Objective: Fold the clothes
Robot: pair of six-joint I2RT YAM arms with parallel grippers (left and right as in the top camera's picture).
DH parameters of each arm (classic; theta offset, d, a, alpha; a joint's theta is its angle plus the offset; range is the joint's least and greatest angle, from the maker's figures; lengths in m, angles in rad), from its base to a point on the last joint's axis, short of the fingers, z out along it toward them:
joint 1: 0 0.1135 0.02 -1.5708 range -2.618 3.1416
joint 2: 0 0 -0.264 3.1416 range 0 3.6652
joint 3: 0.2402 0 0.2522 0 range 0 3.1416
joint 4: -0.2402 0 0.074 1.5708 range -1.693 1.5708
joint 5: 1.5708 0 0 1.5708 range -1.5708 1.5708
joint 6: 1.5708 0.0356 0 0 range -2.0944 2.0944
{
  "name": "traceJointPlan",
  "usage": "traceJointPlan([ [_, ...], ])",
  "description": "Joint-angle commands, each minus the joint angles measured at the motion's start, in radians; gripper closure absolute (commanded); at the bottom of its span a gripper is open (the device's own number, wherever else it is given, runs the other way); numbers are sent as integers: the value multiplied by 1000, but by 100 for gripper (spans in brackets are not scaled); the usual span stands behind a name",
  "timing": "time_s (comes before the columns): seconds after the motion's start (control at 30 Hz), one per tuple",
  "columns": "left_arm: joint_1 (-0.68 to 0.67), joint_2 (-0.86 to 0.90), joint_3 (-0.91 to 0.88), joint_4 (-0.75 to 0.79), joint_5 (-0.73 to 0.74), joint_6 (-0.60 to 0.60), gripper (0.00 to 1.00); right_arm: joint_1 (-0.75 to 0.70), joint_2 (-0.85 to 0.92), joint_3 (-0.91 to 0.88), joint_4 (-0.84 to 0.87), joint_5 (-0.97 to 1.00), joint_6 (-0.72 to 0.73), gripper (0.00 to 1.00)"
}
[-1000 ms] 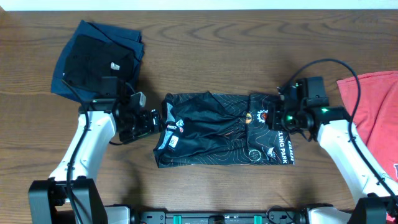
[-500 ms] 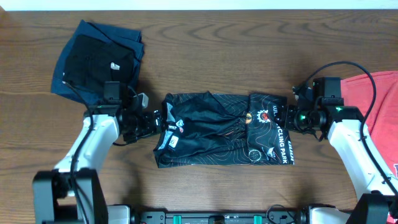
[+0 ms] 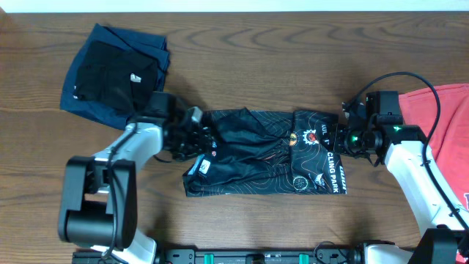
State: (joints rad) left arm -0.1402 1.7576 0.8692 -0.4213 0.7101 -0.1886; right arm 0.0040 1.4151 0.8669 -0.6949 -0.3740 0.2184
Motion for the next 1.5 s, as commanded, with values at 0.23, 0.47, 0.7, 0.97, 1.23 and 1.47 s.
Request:
traceJointPlan([
  [0.23, -50, 72, -22, -33, -98, -27, 92, 10, 5, 3, -2, 6, -17, 67],
  [0.47, 13, -5, 199, -413, -316, 52, 94, 8, 5, 3, -2, 20, -17, 69],
  [0.7, -2, -64, 504, -725, -498, 105, 94, 8, 5, 3, 2, 38, -14, 69],
  [0.97, -253, -57, 570, -721, -480, -12, 94, 8, 5, 3, 2, 38, -14, 69],
  [1.23, -536, 11, 566, -562, -494, -169, 94, 8, 5, 3, 2, 38, -13, 68],
  [1.47, -681, 105, 566, -448, -494, -255, 94, 8, 5, 3, 2, 38, -13, 68],
])
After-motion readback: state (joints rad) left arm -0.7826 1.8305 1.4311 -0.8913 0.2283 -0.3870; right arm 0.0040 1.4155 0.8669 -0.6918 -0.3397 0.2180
